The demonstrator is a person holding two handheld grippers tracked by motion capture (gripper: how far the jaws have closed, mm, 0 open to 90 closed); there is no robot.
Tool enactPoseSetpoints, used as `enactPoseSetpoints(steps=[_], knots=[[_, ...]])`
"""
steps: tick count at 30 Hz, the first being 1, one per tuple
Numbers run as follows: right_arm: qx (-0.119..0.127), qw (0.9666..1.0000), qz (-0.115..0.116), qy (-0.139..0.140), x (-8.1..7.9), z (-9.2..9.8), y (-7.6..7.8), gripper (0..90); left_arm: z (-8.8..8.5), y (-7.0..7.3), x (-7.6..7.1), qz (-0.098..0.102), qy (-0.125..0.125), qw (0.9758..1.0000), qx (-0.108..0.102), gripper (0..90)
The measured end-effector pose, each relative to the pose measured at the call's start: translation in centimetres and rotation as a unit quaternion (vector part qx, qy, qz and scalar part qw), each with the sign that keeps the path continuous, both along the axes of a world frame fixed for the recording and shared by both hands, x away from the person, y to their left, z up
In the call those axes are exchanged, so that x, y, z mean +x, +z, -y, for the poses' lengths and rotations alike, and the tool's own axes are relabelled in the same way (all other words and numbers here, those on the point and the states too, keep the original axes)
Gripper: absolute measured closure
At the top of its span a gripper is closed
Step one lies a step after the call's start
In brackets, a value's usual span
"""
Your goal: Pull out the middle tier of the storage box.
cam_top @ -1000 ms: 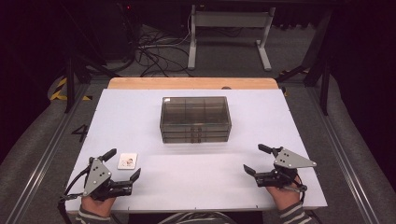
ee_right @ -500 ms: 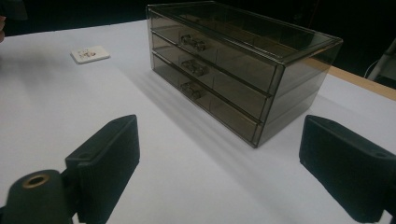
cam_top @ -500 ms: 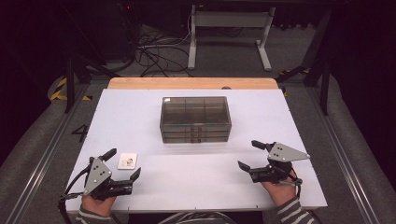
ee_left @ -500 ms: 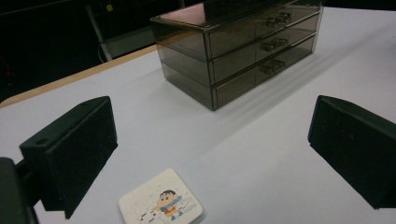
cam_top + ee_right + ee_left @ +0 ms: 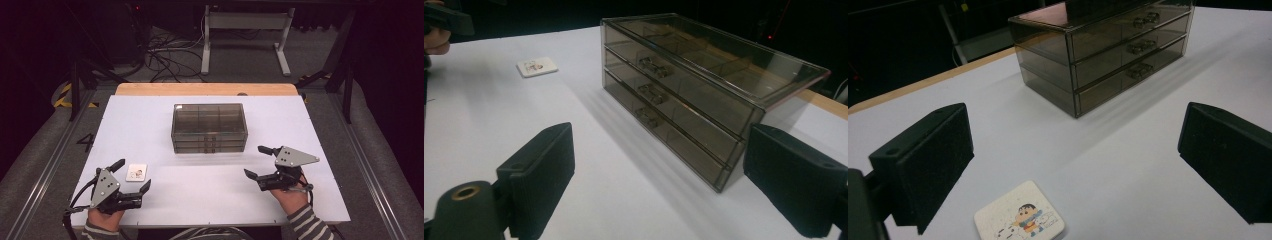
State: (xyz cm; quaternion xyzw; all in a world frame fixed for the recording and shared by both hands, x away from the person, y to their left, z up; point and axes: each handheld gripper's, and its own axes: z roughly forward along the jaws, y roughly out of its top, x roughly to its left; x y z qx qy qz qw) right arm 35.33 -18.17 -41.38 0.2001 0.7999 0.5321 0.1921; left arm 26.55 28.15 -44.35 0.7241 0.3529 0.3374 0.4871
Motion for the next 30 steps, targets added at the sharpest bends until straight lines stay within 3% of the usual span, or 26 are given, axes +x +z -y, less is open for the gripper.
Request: enactPoseSetpoints(steps=[7,30], knots=[[-0.03,0.9993,0.006,0.02,0.2,-2.2,0.4,15.2,0.1,0.0,0.0,-0.001,-0.002,1.0,0.002,2.0],[-0.048,0.9963,0.001,0.072,2.0,-7.0,0.4,19.1,0.2,-0.1,0.2,-0.001,-0.006,1.0,0.005,2.0]])
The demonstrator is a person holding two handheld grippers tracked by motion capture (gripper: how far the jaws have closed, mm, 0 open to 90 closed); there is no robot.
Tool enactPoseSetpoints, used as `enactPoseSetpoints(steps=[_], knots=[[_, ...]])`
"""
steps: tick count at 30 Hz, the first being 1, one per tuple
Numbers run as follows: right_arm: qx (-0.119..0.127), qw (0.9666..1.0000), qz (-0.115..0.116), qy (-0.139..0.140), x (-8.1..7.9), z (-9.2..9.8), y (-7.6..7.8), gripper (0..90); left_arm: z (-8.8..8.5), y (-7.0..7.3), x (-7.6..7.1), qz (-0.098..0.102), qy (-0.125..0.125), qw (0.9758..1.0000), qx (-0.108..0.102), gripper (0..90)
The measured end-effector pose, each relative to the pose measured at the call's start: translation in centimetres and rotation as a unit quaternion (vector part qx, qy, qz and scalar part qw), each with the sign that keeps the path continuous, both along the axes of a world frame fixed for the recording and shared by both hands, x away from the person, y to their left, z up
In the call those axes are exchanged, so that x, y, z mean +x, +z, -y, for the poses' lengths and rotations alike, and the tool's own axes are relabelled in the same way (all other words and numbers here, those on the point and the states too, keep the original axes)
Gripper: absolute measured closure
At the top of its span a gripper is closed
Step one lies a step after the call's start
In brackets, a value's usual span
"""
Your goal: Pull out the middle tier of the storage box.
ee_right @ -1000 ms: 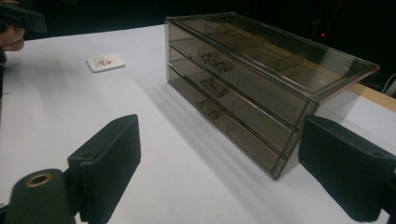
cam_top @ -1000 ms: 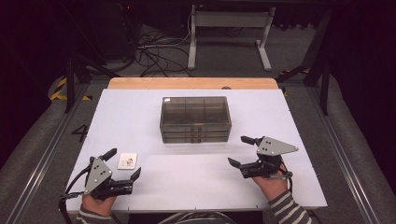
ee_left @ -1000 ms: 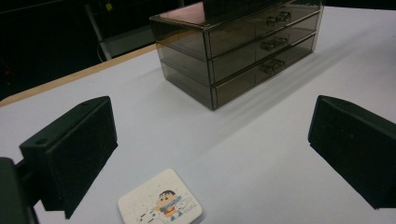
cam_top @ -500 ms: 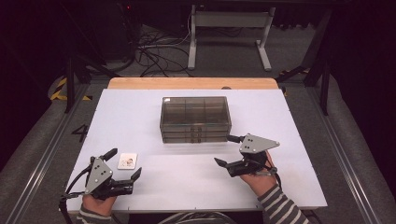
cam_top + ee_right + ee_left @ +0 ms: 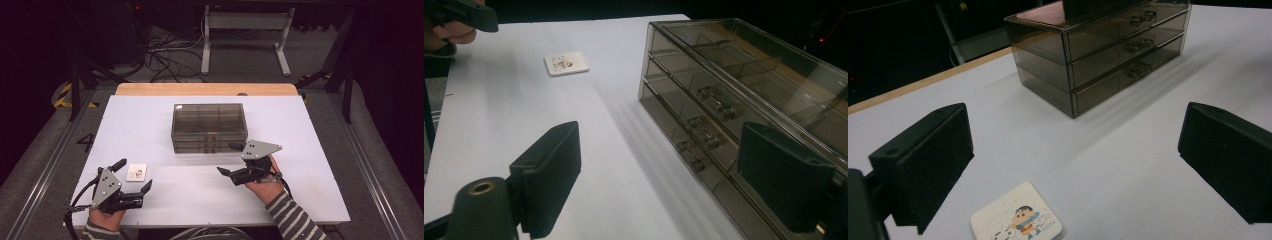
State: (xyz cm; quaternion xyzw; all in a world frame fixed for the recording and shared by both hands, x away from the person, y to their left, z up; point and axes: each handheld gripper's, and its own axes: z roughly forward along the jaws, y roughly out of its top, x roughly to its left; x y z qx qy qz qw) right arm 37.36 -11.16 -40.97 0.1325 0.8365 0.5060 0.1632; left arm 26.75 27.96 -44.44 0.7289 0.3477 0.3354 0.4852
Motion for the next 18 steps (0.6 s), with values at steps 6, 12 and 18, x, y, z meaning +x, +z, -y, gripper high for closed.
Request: enactPoseSetpoints(steps=[6,12,18], knots=[[-0.014,0.9998,0.009,0.009,0.1,-0.7,-0.1,21.1,0.0,0.0,0.0,-0.001,-0.001,1.0,-0.001,2.0],[-0.026,0.998,0.055,0.016,-0.9,-0.7,0.5,27.1,0.0,0.0,-0.1,0.001,-0.001,1.0,-0.002,2.0],[-0.037,0.997,0.068,0.012,-1.0,-0.5,0.9,28.3,0.0,0.1,-0.1,0.002,-0.003,1.0,-0.002,2.0]])
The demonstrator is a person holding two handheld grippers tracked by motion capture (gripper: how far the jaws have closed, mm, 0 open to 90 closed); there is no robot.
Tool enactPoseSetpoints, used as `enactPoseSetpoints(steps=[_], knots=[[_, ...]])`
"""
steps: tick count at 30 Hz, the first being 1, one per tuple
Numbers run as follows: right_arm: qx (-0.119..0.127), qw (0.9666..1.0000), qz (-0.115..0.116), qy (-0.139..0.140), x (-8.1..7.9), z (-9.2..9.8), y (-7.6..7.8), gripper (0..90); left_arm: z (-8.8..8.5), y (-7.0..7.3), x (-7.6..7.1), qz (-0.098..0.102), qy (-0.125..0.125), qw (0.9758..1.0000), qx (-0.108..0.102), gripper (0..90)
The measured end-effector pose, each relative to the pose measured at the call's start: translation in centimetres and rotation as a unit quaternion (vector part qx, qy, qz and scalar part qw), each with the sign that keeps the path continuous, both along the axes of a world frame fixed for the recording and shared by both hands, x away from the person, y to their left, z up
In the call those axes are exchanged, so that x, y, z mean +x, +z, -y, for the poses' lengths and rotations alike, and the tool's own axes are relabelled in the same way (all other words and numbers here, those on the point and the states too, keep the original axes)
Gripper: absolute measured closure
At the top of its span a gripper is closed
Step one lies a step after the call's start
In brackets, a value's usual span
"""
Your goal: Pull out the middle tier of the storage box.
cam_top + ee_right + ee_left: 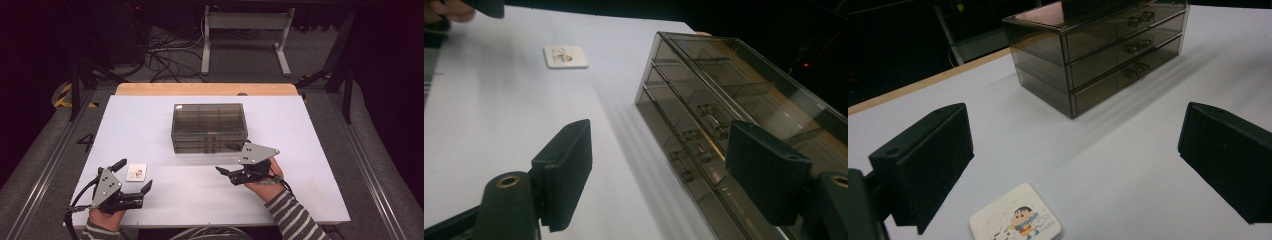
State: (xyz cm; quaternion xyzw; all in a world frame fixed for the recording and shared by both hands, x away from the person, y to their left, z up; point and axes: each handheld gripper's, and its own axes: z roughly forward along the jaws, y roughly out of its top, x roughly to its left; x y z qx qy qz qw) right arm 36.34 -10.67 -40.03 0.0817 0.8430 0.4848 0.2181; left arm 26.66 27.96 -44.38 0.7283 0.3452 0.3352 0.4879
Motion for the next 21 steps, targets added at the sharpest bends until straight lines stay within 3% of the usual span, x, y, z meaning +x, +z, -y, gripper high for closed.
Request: enactPoseSetpoints(steps=[1,6,9,15,21], knots=[[0.0,1.0,0.0,0.0,0.0,0.0,0.0,28.3,0.0,0.0,0.0,0.0,0.0,1.0,0.0,2.0],[-0.04,0.9975,0.059,0.001,-1.1,-0.8,0.3,29.9,0.0,0.0,0.0,-0.002,0.0,1.0,0.0,2.0],[-0.057,0.9959,0.07,0.007,-1.2,-0.8,0.4,30.6,0.0,0.0,0.0,0.0,0.0,1.0,0.0,2.0],[-0.061,0.9954,0.073,0.009,-1.3,-0.7,0.6,31.9,0.0,0.0,0.0,-0.002,0.0,1.0,0.001,2.0],[-0.072,0.9929,0.094,0.007,-1.3,-1.1,0.2,32.7,0.0,0.0,0.0,-0.003,0.0,1.0,0.0,2.0]])
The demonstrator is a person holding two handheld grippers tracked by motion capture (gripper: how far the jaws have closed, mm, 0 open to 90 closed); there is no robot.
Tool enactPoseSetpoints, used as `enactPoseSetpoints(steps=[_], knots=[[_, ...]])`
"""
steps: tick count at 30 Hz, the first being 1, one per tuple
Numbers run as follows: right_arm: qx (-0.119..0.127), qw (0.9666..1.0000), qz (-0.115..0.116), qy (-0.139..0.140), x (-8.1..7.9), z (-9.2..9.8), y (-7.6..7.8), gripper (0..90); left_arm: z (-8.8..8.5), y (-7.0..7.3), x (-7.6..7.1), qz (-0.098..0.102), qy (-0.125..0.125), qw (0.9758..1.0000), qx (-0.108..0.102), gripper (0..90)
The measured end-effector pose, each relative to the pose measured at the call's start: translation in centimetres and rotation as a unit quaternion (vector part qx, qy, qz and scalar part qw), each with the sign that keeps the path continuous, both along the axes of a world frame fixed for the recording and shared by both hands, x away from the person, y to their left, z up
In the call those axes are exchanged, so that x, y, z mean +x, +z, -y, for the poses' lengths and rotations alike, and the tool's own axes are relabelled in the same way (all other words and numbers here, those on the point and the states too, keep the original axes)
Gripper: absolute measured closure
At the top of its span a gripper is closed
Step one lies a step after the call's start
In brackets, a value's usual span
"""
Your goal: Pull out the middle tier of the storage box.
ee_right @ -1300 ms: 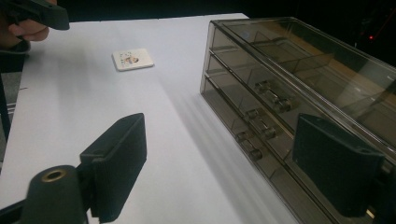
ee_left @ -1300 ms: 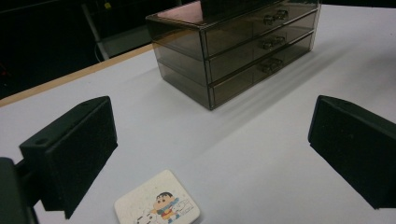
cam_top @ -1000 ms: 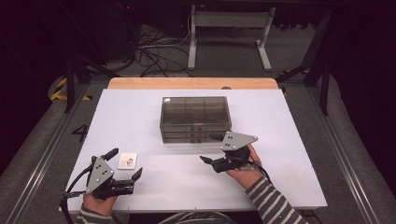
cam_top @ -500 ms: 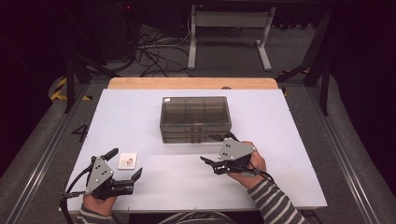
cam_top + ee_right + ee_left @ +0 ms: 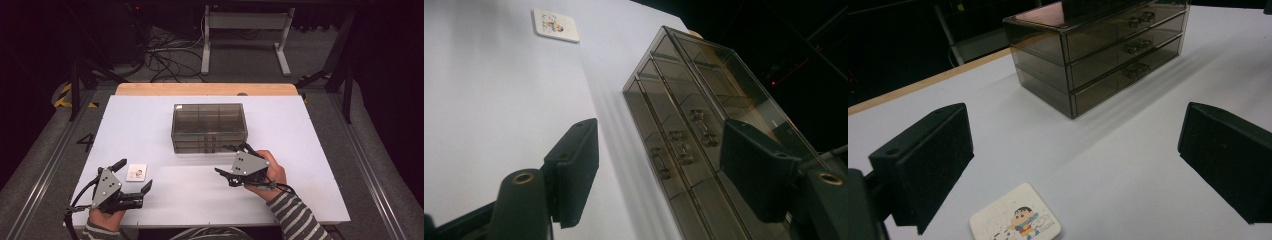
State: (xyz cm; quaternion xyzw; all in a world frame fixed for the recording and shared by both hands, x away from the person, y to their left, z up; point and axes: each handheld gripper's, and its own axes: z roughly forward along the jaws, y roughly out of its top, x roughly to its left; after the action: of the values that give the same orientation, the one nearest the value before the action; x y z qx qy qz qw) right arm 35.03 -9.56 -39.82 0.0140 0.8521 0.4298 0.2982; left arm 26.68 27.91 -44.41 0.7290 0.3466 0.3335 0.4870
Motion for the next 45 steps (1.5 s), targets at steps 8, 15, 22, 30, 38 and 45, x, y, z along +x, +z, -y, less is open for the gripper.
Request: enactPoseSetpoints(steps=[8,15,22,30,38,45], knots=[[-0.025,0.9984,0.05,-0.012,0.0,-0.9,-0.9,37.5,0.0,0.0,0.1,0.0,0.0,1.0,0.002,2.0],[-0.048,0.9951,0.084,-0.022,0.1,-1.9,-1.8,41.3,0.0,0.0,0.1,0.0,0.001,1.0,0.002,2.0],[-0.077,0.9911,0.108,-0.014,0.4,-2.6,-3.0,43.6,-0.1,0.0,0.1,0.0,0.0,1.0,0.002,2.0],[-0.085,0.9908,0.105,-0.003,1.1,-2.7,-3.5,44.4,0.0,-0.1,0.1,-0.002,-0.001,1.0,0.0,2.0],[-0.101,0.9868,0.126,-0.015,1.1,-3.0,-3.8,43.3,0.0,0.0,0.1,-0.001,-0.001,1.0,0.002,2.0],[-0.125,0.9785,0.159,-0.039,1.1,-3.6,-4.6,45.9,-0.1,0.0,0.1,0.002,-0.001,1.0,0.003,2.0]])
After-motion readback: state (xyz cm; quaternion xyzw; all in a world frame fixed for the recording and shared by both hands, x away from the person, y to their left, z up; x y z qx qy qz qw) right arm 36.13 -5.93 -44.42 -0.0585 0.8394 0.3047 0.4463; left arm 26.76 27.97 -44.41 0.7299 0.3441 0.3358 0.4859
